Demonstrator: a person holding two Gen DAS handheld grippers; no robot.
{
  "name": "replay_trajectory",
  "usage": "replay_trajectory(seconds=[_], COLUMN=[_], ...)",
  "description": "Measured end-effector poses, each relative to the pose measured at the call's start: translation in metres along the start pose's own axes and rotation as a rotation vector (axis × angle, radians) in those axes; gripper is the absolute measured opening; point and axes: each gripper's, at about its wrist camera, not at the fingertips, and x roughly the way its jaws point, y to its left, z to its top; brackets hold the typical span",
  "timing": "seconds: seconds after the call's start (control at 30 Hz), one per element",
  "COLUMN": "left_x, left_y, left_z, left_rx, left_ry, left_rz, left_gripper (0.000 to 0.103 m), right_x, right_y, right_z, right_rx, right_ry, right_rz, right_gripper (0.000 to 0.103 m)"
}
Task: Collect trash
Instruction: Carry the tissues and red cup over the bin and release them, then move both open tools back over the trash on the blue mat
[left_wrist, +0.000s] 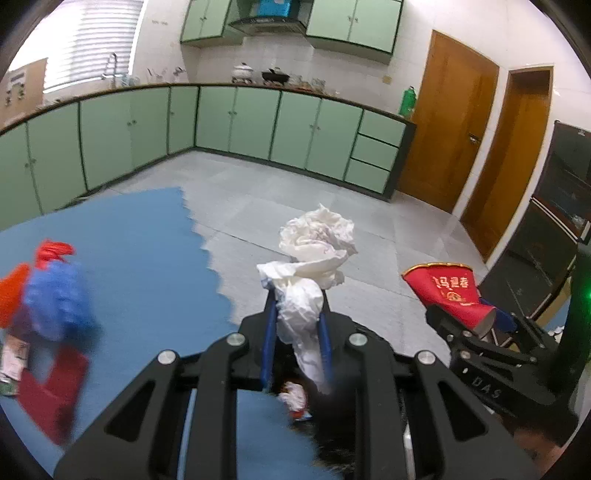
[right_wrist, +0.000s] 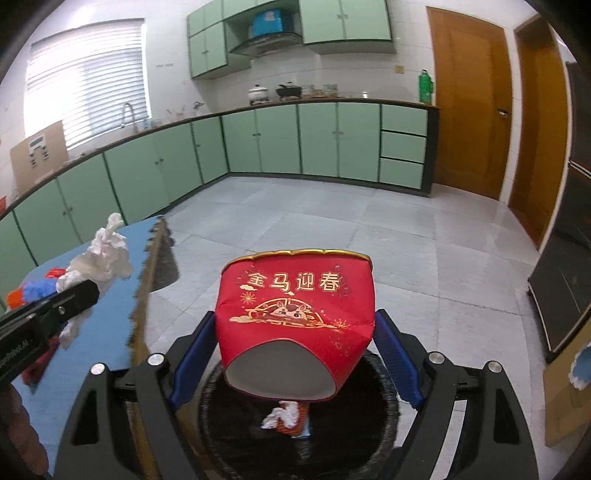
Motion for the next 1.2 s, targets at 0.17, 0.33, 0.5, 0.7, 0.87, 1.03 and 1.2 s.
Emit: replay_trajectory(seconds=[0.17, 0.33, 0.5, 0.7, 0.87, 1.03, 1.2], left_x=[0.036, 0.06, 0.082, 0.095, 0.085, 0.062, 0.023], left_y=[-0.023, -0.033, -0.039, -0.039, -0.03, -0.022, -0.002], left_z=[-0.001, -0.004, -0.008, -0.009, -0.002, 0.009, 0.019], left_rx=[0.011, 0.008, 0.015, 0.012, -0.012, -0.003, 0.006], left_ry=[0.055, 0.097, 0.136, 0.157, 0.127, 0.053, -0.028], left_rz=[-0.037, -0.055, -0.061, -0.064, -0.06, -0.019, 0.038], left_gripper=[0.019, 0.019, 0.019, 0.042, 0.054, 0.062, 0.068], right_x=[0.021, 0.042, 0.061, 0.077, 0.081, 0.07, 0.043], right_y=[-0.029, -0.048, -0.057, -0.064, -0.066, -0.069, -0.061], right_z=[-0.004, -0.012, -0.02, -0.025, -0.032, -0.03, -0.018], right_rx=[0.021, 0.039, 0.039, 0.024, 0.018, 0.076, 0.103], right_ry=[0.027, 0.065, 0.1, 0.123, 0.13, 0.122, 0.073], right_rz=[-0.036, -0.051, -0.063, -0.081, -0.094, -0.092, -0.059], right_gripper=[0.082, 0.082, 0.082, 0.091, 0.097, 0.097, 0.097])
